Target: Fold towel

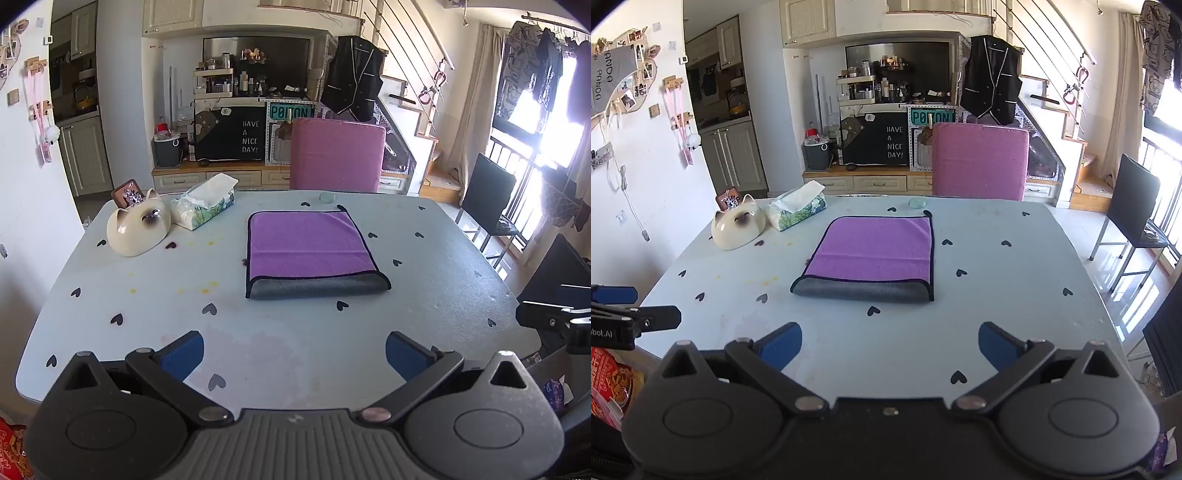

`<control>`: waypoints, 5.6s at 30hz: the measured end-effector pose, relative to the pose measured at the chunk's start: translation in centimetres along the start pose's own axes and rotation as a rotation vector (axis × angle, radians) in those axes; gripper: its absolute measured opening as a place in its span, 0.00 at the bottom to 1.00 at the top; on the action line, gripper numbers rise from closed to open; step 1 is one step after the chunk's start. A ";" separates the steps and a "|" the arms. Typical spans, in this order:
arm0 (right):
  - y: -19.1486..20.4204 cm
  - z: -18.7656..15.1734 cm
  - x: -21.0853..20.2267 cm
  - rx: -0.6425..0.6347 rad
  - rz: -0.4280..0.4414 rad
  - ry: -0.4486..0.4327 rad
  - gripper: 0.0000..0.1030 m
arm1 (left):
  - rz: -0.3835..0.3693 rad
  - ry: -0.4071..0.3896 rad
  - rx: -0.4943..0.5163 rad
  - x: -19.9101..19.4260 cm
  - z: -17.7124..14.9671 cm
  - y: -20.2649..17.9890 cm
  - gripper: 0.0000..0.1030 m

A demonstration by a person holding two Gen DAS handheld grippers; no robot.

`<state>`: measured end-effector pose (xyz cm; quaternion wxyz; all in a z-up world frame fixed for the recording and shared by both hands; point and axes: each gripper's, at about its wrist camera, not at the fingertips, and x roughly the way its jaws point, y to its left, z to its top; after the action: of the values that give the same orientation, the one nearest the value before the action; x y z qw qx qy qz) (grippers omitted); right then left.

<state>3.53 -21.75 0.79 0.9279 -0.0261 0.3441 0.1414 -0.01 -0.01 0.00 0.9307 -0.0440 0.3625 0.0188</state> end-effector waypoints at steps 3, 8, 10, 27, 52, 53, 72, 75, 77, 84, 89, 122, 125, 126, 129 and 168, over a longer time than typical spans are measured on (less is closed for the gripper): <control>0.0 0.0 0.0 0.000 -0.001 0.001 0.99 | 0.000 0.000 0.000 0.0 0.0 0.0 1.00; 0.0 0.0 0.0 -0.001 -0.002 0.001 0.99 | 0.000 0.001 0.000 0.0 0.0 0.0 1.00; -0.1 -0.1 0.0 0.001 0.001 0.000 0.99 | -0.002 0.002 0.000 0.0 0.0 0.0 1.00; -0.1 -0.1 0.2 0.001 0.001 0.001 0.99 | -0.001 0.001 -0.001 0.0 0.0 0.0 1.00; 0.0 -0.1 0.2 0.002 0.002 0.004 0.99 | -0.002 0.001 -0.001 0.0 0.0 0.0 1.00; 0.0 -0.1 0.2 0.002 0.002 0.003 0.99 | -0.002 0.001 -0.001 0.0 0.0 0.0 1.00; 0.1 -0.1 0.2 0.001 0.002 0.004 0.99 | -0.003 0.001 0.000 -0.2 0.1 -0.1 1.00; 0.1 -0.1 0.2 0.001 0.002 0.004 0.99 | -0.004 0.002 -0.001 -0.2 0.0 -0.1 1.00; 0.1 0.0 0.2 0.001 0.001 0.005 0.99 | -0.004 0.001 -0.001 -0.1 0.0 -0.1 1.00; 0.1 0.0 0.2 0.001 0.001 0.005 0.99 | -0.004 0.001 0.000 -0.2 0.1 -0.1 1.00; 0.1 0.0 0.2 0.001 0.001 0.005 0.99 | -0.003 0.001 -0.001 -0.1 0.0 -0.1 1.00; -0.1 0.0 2.4 -0.016 0.002 0.023 0.99 | 0.001 0.001 0.029 1.7 0.8 -0.8 1.00; -0.1 0.0 2.6 -0.015 -0.001 0.022 0.99 | 0.010 0.010 0.028 2.5 1.0 -0.7 1.00; -0.2 0.0 2.8 -0.016 -0.005 0.022 0.99 | 0.011 0.013 0.028 2.8 1.1 -0.7 1.00; -0.2 0.0 3.6 -0.021 -0.001 0.024 0.99 | 0.015 0.020 0.029 3.7 1.3 -0.5 1.00; -1.8 2.2 20.2 -0.038 -0.032 0.039 0.99 | 0.065 0.090 0.007 19.7 4.4 2.5 1.00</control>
<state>20.01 -18.21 -10.70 0.9224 -0.0518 0.3590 0.1326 17.29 2.94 -10.27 0.9125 -0.0298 0.4055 0.0459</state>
